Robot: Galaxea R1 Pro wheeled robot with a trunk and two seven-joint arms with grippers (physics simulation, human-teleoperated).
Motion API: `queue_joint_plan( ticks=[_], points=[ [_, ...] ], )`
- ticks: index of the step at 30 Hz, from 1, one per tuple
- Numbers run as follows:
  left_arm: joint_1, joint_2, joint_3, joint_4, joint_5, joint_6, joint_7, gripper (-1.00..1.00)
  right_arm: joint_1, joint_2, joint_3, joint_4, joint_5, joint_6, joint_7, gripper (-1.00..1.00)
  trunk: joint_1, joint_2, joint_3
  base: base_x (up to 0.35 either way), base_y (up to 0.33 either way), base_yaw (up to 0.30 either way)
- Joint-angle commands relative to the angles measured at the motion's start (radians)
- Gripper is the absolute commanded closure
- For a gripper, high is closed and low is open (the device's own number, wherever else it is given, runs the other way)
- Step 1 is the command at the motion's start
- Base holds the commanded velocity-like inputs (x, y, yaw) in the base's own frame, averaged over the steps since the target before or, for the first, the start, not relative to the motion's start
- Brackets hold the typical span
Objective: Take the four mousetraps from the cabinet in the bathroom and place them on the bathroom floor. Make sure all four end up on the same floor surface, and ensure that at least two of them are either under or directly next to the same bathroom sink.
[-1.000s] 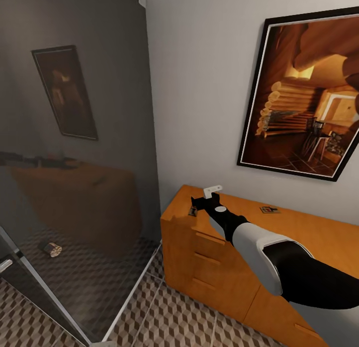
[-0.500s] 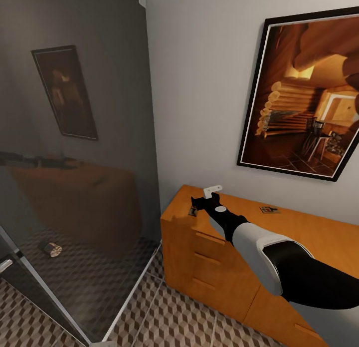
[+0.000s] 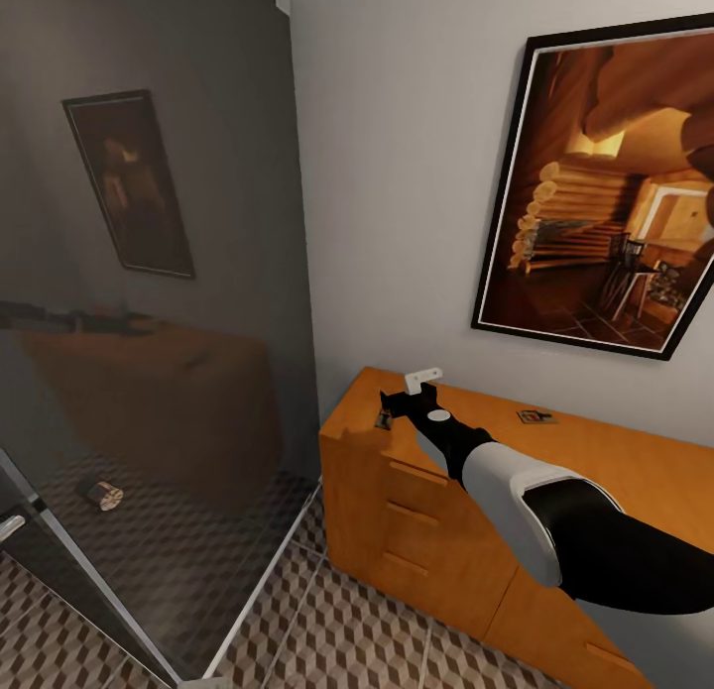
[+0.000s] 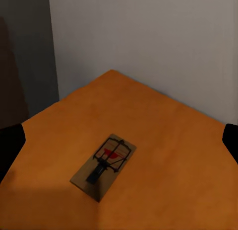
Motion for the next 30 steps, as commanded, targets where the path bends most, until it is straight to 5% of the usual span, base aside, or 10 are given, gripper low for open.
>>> queue_joint_plan(
  ticks=[1, 30],
  points=[
    [-0.001, -0.001, -0.008, 0.003, 0.003, -0.005, 0.003, -1.0, -0.001, 0.0, 0.003, 0.002, 0.007, -0.002, -0.005, -1.0, 0.001, -0.002, -0.003, 0.0, 0.0, 0.0],
    [-0.001, 0.0, -0.008, 0.003, 0.003, -0.005, 0.003, -1.0, 0.011, 0.0, 0.003, 0.002, 0.007, -0.002, -0.005, -1.0, 0.001, -0.002, -0.03, 0.046, 0.0, 0.0]
  ],
)
